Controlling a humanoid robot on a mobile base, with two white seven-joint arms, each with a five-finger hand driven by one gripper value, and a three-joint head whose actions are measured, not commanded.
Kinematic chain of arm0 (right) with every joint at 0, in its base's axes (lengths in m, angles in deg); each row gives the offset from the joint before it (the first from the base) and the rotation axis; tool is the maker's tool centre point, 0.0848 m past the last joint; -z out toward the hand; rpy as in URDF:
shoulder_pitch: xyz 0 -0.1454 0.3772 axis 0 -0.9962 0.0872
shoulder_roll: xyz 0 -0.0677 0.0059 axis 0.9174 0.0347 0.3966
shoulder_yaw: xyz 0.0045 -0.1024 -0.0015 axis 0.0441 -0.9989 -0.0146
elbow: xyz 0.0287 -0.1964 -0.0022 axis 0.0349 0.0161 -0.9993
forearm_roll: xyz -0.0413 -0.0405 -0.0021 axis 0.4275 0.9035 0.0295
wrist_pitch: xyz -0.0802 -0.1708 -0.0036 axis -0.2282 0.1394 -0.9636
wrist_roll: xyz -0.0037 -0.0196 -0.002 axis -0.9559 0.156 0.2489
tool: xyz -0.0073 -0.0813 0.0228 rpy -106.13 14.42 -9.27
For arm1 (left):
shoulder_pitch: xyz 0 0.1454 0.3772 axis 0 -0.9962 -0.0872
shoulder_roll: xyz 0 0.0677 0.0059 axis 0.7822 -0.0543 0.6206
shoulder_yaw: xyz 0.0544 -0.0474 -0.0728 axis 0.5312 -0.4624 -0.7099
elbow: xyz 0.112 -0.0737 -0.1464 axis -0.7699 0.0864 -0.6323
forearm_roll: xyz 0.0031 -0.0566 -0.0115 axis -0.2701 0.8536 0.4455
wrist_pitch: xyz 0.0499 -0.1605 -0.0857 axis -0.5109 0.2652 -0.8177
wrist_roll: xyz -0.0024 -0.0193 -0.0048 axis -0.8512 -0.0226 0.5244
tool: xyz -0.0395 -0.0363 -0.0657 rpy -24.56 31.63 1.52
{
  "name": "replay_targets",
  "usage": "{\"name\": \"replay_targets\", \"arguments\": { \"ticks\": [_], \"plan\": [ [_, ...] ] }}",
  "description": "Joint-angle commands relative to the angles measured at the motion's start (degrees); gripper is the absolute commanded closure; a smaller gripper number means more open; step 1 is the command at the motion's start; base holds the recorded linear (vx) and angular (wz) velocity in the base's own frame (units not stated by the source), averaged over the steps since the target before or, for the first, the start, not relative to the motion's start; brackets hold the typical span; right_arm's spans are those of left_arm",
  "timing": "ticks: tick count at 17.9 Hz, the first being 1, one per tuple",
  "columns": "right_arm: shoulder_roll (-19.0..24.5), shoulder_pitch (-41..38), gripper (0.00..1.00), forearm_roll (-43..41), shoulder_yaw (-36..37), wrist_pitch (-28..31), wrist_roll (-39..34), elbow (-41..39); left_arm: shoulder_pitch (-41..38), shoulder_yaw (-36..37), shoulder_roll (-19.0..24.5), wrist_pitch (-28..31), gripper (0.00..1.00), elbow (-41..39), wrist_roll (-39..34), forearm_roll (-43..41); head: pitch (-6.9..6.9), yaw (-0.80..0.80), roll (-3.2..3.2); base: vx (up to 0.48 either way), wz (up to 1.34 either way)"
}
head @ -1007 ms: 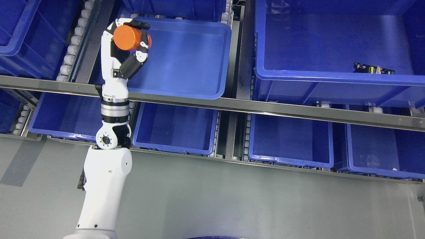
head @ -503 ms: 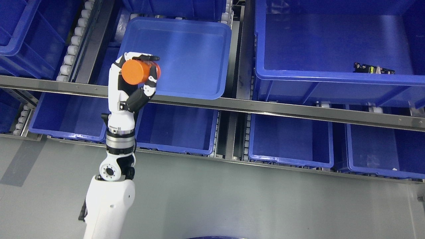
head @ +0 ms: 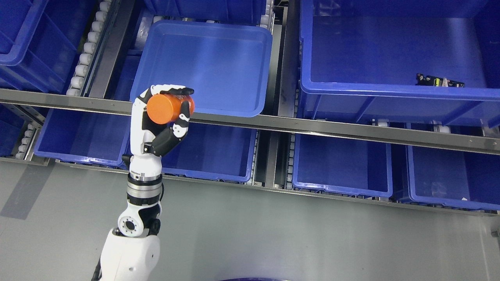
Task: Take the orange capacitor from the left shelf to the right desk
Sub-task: 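Lift the capacitor up and pull it out of the bin, then hold the capacitor in the left hand while the robot backs away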
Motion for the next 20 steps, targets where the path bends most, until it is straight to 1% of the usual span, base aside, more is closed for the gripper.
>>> {"name": "replay_targets", "arguments": {
  "ticks": [1, 5, 8, 12, 20],
  "plan": [
    [-1.0, -1.1, 0.0, 0.2, 0.7, 0.1, 0.0, -1.0, -3.7, 0.9, 0.9, 0.1, 0.99, -6.9, -0.5, 0.0, 0.0, 0.0, 0.0, 0.0, 0.0],
    [-1.0, -1.1, 0.0, 0.2, 0.7, 0.1, 0.0, -1.0, -3.9, 0.5, 0.9, 0.1, 0.99, -7.2, -2.8, 0.0, 0.0, 0.0, 0.0, 0.0, 0.0],
    [-1.0, -1.1, 0.0, 0.2, 0.7, 0.0, 0.0, -1.0, -4.4, 0.5, 0.9, 0.2, 0.99, -7.2, -2.9, 0.0, 0.0, 0.0, 0.0, 0.0, 0.0],
    [-1.0, -1.1, 0.0, 0.2, 0.7, 0.0, 0.0, -1.0, -5.8, 0.5, 0.9, 2.6, 0.98, -7.2, -2.9, 0.0, 0.0, 0.0, 0.0, 0.0, 0.0],
    [-1.0, -1.1, 0.0, 0.2, 0.7, 0.1, 0.0, -1.0, -7.1, 0.3, 0.9, 3.0, 0.98, -7.4, -2.8, 0.0, 0.0, 0.0, 0.0, 0.0, 0.0]
  ]
}}
